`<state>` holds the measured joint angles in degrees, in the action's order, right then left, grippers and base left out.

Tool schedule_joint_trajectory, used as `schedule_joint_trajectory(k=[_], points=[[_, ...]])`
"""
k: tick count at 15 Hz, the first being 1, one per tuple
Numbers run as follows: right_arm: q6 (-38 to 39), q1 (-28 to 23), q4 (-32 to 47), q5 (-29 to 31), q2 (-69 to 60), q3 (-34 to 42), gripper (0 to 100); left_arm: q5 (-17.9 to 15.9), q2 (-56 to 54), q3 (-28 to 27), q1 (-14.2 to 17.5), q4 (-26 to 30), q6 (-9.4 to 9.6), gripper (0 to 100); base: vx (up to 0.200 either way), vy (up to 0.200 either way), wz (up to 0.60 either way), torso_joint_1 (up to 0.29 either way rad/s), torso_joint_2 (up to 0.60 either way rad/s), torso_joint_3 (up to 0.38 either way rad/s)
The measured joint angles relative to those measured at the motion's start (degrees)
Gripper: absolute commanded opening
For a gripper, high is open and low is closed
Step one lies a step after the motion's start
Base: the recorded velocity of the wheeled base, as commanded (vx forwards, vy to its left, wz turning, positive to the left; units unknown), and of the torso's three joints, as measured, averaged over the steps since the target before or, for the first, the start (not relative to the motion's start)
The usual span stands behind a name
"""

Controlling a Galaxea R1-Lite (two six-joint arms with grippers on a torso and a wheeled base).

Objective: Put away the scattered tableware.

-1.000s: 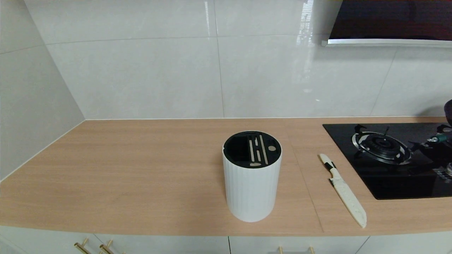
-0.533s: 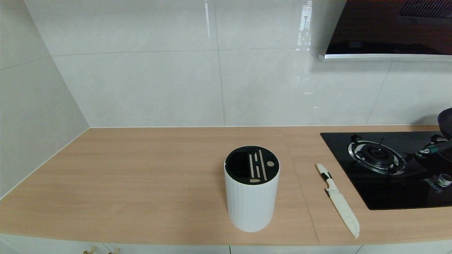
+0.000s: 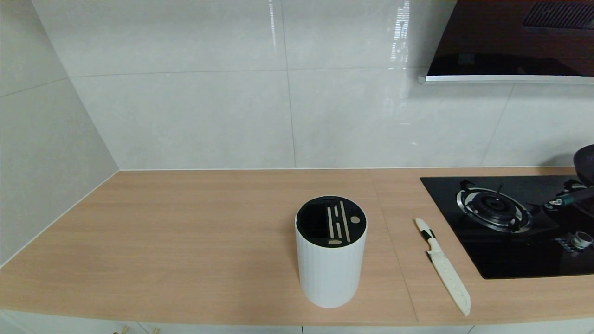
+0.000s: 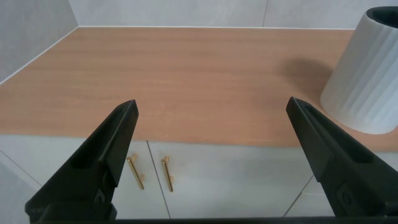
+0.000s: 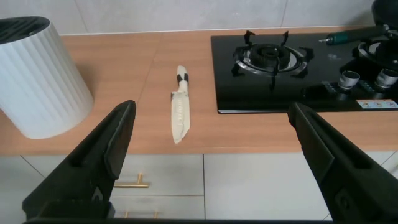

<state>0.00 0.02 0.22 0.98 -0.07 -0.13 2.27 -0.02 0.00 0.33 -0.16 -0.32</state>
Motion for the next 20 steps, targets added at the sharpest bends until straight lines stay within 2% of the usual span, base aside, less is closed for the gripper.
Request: schedule_joint_trajectory(k=[3,7,10,14,20], points=[[-4.1,0.0,0.0,0.0,0.0,0.0,100,0.0,0.0,0.0,0.0,0.0,-0.01,100,0.0,0.0,0.0,0.0,0.0,0.0],[-2.8,0.1,0.7,0.2,0.3,-1.1,100,0.0,0.0,0.0,0.0,0.0,0.0,100,0.0,0.0,0.0,0.0,0.0,0.0],[1.7,0.3,0.3,-1.9,4.8,-9.7,100,0.0,0.0,0.0,0.0,0.0,-0.01,100,0.0,0.0,0.0,0.0,0.0,0.0],[2.0,0.5,0.1,-8.5,20.4,-17.1,100,0.0,0.0,0.0,0.0,0.0,0.0,100,0.0,0.0,0.0,0.0,0.0,0.0],[1.5,2.3,-2.6,-10.2,52.1,-29.7,100,0.0,0.0,0.0,0.0,0.0,-0.01,100,0.0,0.0,0.0,0.0,0.0,0.0]])
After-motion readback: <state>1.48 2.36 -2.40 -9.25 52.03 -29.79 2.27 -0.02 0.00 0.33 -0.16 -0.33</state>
